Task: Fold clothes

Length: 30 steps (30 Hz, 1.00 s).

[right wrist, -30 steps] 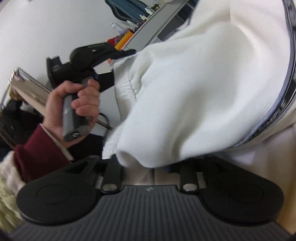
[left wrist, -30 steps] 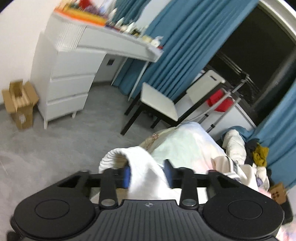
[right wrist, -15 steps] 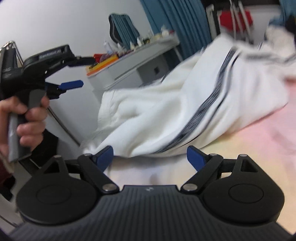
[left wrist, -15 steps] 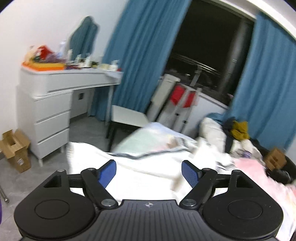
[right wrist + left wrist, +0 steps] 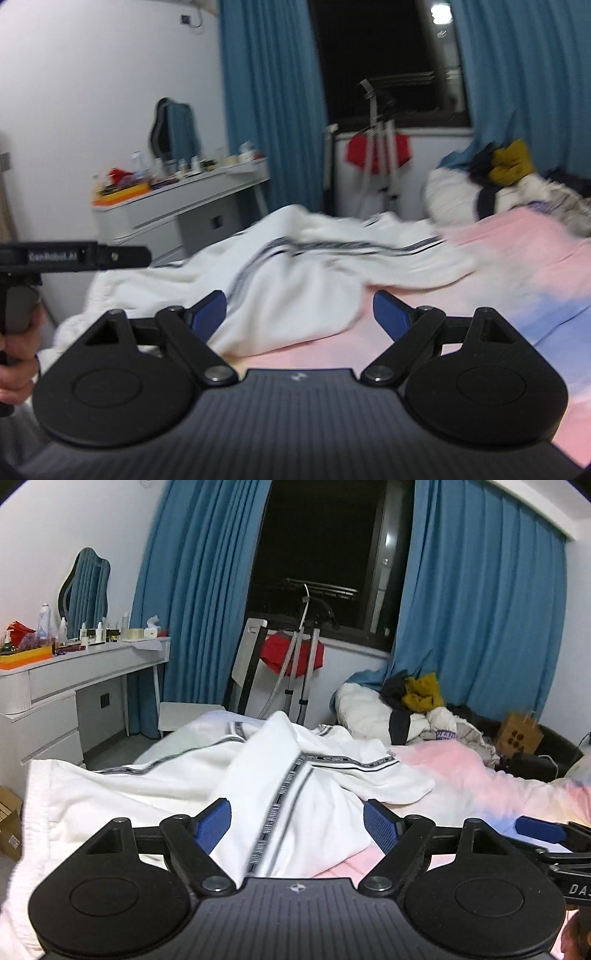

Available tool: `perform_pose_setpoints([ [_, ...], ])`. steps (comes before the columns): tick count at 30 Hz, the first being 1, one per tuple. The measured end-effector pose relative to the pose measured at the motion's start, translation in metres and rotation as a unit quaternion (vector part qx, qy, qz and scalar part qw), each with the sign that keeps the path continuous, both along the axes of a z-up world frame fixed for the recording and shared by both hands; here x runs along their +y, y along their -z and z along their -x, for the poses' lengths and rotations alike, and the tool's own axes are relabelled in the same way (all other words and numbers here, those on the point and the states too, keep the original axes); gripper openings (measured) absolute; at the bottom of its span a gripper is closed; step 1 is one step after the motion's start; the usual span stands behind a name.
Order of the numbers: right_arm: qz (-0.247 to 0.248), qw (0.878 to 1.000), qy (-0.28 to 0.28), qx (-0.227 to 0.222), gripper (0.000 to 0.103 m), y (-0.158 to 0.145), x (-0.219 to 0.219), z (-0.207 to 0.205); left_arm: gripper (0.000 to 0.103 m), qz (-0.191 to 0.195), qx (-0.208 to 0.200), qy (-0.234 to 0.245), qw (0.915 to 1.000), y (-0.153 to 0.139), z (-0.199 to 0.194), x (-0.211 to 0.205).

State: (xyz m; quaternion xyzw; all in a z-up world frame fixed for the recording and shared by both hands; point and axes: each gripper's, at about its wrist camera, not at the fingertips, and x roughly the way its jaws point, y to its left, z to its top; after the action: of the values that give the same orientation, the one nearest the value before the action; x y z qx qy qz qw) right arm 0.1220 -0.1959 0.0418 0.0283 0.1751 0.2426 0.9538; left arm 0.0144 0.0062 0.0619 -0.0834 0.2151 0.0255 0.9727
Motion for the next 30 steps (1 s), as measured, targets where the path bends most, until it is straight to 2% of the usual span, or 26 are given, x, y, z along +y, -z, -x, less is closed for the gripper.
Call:
perform_pose_setpoints([
  [2,-0.014,1.0,0.018,0.004,0.088,0.004,-0.016,-0.009,0.081,0.007,0.004,0.001,1.0,0.003,-0.015,-0.014],
  [4,-0.032,0.999,0.032,0.01,0.088,0.008,-0.029,-0.018,0.082,-0.005,0.004,0.001,1.0,0.007,-0.028,-0.021],
  [10,-0.043,0.998,0.049,0.016,0.088,0.02,-0.043,-0.028,0.082,-0.031,0.027,0.004,0.9991,0.03,-0.051,-0.03],
  [15,-0.046,0.997,0.051,0.02,0.088,0.028,-0.043,-0.03,0.082,-0.033,0.048,0.005,0.9983,0.045,-0.053,-0.017],
  [24,-0.045,0.997,0.053,0.034,0.088,0.035,-0.036,-0.022,0.083,-0.034,0.049,0.008,0.9982,0.044,-0.045,-0.009],
  [27,-0.048,0.997,0.055,0.035,0.088,0.035,-0.036,-0.021,0.083,-0.016,0.044,0.004,0.9989,0.048,-0.047,-0.005],
  [29,-0.049,0.996,0.058,0.037,0.088,0.035,-0.037,-0.021,0.083,0.006,0.051,0.01,0.9986,0.053,-0.059,0.0],
  [30,-0.051,0.996,0.064,0.04,0.088,0.036,-0.038,-0.023,0.082,0.002,0.056,0.012,0.9984,0.055,-0.069,0.001],
])
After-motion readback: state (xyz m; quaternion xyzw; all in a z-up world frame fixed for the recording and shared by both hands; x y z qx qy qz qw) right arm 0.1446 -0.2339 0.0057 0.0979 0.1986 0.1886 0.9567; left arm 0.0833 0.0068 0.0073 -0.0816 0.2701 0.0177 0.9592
